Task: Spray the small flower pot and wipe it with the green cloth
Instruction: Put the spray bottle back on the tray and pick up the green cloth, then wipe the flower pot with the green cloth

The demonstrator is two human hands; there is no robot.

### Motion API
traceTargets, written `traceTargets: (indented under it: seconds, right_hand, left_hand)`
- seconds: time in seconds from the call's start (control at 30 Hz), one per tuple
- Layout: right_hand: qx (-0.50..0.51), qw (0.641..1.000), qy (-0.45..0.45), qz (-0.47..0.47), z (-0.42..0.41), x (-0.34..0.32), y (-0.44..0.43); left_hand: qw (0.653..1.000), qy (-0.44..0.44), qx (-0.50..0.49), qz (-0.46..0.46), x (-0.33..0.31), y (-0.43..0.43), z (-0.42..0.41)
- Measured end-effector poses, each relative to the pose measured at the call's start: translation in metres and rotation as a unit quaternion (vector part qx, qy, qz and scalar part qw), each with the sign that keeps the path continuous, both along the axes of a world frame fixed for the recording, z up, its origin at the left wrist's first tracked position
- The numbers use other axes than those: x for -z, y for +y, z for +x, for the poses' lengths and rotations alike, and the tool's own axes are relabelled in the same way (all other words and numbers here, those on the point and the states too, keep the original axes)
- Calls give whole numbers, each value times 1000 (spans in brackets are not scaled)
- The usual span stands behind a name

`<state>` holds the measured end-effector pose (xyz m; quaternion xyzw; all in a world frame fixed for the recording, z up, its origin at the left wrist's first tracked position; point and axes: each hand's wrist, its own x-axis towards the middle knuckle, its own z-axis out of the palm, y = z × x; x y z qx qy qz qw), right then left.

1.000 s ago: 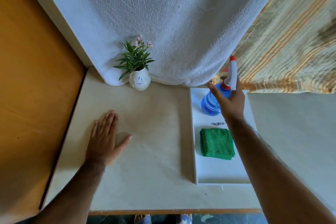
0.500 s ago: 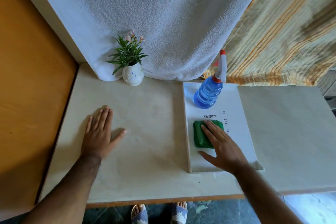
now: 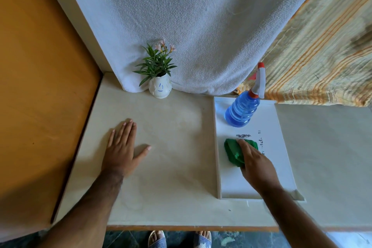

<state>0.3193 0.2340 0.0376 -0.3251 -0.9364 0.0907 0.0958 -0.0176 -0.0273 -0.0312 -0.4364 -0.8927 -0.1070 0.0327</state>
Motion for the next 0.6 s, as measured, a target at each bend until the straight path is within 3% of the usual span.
traceTargets:
  seconds: [0.13,0.2,0.23,0.3,0.33,0.37,0.4,0.47,0.53,0.6]
  right_hand:
    - [109,989,80,-53,-15,-24,1]
    - [201,942,205,-173,-28,-37,0]
    - [247,880,296,-277,-39,-43,-1]
    - [271,690,449,-500,-64,-52,-4]
    - [262,611,479,-573,-77,-54,-6]
    - [253,566,483,-618,-90,-54,-7]
    - [239,550,474,-645,-103,-55,-10]
    - [215,568,453,-653,-128,-54,-15]
    - [207,627,422,-621,-152,-51,-18]
    - [189,770,352,-497,-178,-47,-19]
  left_hand:
    - [1000,22,3,13,1,1,0]
    - [1000,23,3,9,1,0,-1]
    - [1000,22,3,5,0,1,-1]
    - [1000,20,1,1,-1,1,-2]
    - [1000,21,1,1,-1,1,-2]
    - [1000,24,2,2,-1,1,-2]
    - [1000,25,4,3,-1,1,-2]
    - [1000,16,6,1,-2,1,-2]
    - [1000,-1,2,-6,-4,2,-2]
    - [999,-23,-4,-21,-6,3,-3]
